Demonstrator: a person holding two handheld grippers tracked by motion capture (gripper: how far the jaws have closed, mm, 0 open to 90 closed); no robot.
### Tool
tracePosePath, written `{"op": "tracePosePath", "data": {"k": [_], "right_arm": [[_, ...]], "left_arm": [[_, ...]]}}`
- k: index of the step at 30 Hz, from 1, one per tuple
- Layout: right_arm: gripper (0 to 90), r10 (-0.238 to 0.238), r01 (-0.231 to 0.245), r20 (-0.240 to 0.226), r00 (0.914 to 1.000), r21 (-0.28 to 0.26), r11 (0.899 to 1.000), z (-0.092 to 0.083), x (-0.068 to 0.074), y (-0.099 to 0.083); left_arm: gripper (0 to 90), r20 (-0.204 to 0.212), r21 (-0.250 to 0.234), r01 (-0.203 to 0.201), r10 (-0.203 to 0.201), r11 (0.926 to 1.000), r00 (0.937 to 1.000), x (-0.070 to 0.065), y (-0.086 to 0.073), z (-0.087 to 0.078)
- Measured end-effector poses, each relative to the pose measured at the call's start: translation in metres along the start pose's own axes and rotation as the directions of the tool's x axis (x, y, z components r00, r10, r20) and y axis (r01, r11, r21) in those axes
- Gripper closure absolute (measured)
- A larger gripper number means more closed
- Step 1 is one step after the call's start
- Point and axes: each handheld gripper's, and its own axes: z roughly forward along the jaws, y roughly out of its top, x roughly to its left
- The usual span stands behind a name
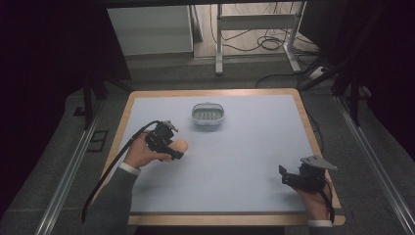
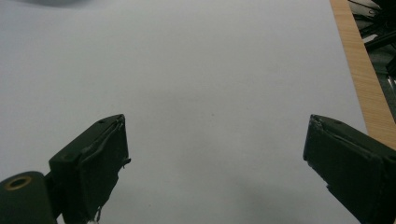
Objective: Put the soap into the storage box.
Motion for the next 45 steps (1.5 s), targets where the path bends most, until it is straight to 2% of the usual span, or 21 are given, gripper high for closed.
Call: {"op": "tracePosePath", "data": {"k": [45], "right_arm": [[6.6, -0.001, 0.001, 0.005, 1.0000, 0.015, 1.000, 0.003, -0.001, -0.002]], "left_arm": [[32.7, -0.005, 0.019, 0.020, -0.019, 0.9996, 0.9998, 0.019, 0.022, 0.006]]}}
